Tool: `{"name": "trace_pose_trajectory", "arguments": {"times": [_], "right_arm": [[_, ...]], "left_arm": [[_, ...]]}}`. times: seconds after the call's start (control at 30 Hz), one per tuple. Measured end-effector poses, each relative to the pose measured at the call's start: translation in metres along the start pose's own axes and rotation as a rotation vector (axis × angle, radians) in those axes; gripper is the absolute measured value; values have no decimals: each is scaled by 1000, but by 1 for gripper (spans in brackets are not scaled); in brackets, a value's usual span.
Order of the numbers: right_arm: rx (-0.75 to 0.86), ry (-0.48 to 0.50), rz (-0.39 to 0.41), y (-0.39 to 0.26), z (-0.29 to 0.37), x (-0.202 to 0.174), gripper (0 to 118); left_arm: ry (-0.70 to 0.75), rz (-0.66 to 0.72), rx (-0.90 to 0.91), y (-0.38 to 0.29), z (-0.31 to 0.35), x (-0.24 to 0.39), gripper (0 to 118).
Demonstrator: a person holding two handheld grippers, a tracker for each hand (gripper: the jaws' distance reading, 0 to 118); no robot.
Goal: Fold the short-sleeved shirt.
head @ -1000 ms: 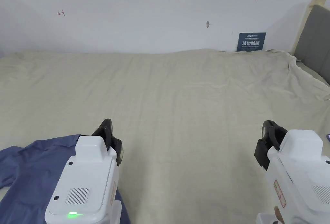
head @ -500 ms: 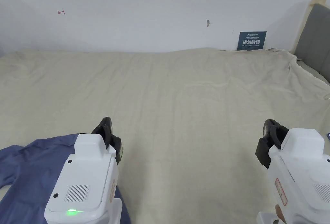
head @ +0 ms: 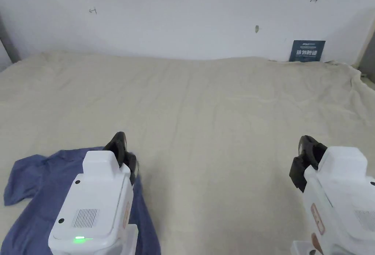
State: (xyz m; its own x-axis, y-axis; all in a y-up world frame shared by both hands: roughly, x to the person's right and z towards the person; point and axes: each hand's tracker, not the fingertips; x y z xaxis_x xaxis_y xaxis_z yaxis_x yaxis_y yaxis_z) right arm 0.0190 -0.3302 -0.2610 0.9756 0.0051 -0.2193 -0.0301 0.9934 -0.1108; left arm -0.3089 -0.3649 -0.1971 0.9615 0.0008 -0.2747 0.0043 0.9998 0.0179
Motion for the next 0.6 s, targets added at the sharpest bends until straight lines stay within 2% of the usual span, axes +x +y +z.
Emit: {"name": "trace_pose_trajectory", "arguments": {"times": [0.17, 0.33, 0.6], "right_arm": [[8, 100, 4, 2, -14, -33, 0], [10, 216, 4, 5, -25, -85, 0], [4, 344, -10, 5, -27, -147, 0]], "left_arm": [[98, -13, 2, 2, 13, -37, 0], [216, -15, -2, 5, 35, -83, 0], [364, -34, -8, 10, 72, -143, 0]]}}
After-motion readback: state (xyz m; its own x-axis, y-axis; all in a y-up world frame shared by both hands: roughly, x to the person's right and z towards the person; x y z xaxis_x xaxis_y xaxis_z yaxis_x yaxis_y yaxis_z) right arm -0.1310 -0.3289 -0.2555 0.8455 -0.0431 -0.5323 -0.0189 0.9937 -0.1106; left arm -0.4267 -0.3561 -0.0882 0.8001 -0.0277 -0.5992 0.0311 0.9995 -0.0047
